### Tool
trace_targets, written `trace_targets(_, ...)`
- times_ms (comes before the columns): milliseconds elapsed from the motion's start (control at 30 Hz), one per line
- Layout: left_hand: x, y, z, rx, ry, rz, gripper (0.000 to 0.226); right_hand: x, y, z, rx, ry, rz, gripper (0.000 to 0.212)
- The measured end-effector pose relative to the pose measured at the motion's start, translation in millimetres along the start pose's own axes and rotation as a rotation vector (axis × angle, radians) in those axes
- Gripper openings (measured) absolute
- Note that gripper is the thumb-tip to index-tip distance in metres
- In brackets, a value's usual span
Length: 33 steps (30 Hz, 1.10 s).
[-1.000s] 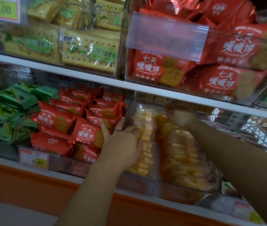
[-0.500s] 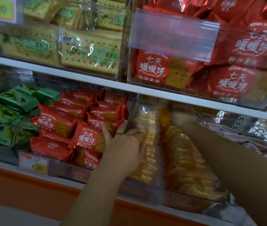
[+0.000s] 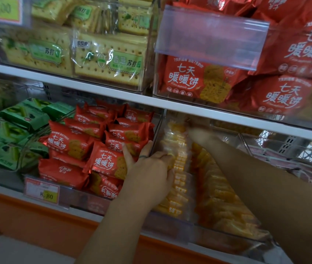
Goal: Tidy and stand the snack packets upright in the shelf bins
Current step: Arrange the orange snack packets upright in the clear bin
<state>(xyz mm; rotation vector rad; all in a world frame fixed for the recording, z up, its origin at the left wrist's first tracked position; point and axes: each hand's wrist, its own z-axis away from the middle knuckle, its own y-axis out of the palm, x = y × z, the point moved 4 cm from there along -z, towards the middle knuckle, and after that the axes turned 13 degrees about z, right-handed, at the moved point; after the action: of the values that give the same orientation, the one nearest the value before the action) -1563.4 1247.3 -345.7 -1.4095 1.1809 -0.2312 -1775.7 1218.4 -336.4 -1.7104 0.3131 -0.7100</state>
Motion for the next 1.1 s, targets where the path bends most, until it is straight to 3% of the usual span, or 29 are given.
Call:
trace_targets(267, 0, 0, 2, -0.011, 0.011, 0.008, 0.043, 17, -7, 4, 0.029, -0.173, 0.102, 0.03)
trace_targets(433, 1, 1, 0, -0.015, 0.019, 0.004, 0.043, 18, 1, 3, 0.155, -0.188, 0.17, 0.036)
trace_targets(633, 0, 0, 2, -0.045, 0.044, 0.009, 0.043, 15, 17, -2, 0.274, -0.151, -0.007, 0.026)
trace_targets(833, 2, 2, 2, -0.044, 0.06, -0.015, 0.046, 21, 18, 8, 0.381, -0.149, 0.141, 0.043)
trace_targets(1033, 4, 4, 1, -0.082, 0.082, -0.049, 0.052, 14, 18, 20, 0.189, -0.226, 0.341, 0.048)
trace_targets(1100, 3, 4, 1, -0.091, 0.096, -0.053, 0.055, 10, 23, 24, 0.207, -0.237, 0.364, 0.051)
